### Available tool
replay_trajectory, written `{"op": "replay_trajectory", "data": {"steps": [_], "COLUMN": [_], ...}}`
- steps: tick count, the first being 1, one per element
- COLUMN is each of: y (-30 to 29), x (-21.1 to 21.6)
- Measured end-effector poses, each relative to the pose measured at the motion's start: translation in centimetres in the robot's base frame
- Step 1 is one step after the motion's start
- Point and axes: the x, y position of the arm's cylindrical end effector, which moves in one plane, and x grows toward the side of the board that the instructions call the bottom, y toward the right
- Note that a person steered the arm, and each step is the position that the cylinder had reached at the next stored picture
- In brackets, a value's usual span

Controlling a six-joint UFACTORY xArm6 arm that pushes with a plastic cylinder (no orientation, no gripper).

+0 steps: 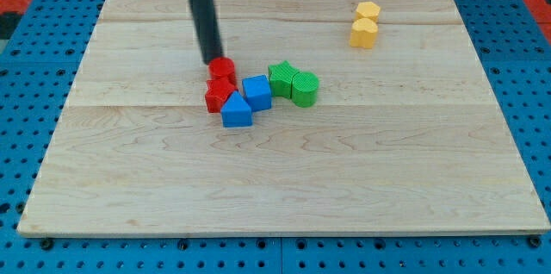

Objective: Move your arm towards the top right

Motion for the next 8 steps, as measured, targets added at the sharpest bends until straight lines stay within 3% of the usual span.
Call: {"op": "replay_trajectory", "data": {"steps": [1, 2, 4, 8], "y": [1.9, 4.6, 13.1, 12.7], "x": [0.4, -5.2, -12.6, -16.0]}}
